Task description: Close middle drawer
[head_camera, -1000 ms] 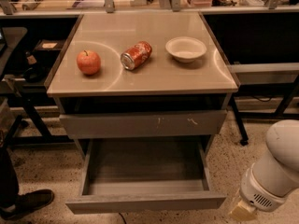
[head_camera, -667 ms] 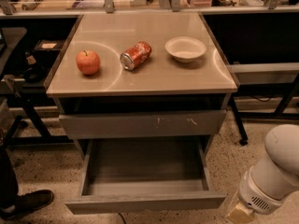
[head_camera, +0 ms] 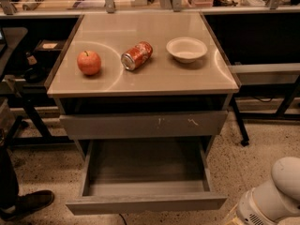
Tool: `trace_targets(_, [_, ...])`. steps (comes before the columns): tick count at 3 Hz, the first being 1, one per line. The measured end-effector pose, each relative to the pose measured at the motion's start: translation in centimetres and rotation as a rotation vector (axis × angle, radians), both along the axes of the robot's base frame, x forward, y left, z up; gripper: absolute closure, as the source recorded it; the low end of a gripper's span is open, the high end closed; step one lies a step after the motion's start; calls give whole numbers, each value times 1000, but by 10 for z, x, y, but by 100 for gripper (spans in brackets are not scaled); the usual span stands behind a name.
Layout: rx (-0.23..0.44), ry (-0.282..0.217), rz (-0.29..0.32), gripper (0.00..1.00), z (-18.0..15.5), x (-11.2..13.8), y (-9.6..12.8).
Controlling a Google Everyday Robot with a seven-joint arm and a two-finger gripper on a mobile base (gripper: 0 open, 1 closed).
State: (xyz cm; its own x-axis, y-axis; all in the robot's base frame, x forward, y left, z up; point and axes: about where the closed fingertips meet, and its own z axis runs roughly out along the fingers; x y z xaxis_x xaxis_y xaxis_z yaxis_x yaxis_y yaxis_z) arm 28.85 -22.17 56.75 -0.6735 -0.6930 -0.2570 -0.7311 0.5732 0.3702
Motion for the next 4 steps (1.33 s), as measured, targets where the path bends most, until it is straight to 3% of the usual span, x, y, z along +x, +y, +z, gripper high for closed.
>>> trace_targets(1, [65,2,-53,100,-35,7,3])
trace_targets(2, [65,2,-53,100,-35,7,3])
trace_targets(4, [82,-61,-110,100,-84,33,10])
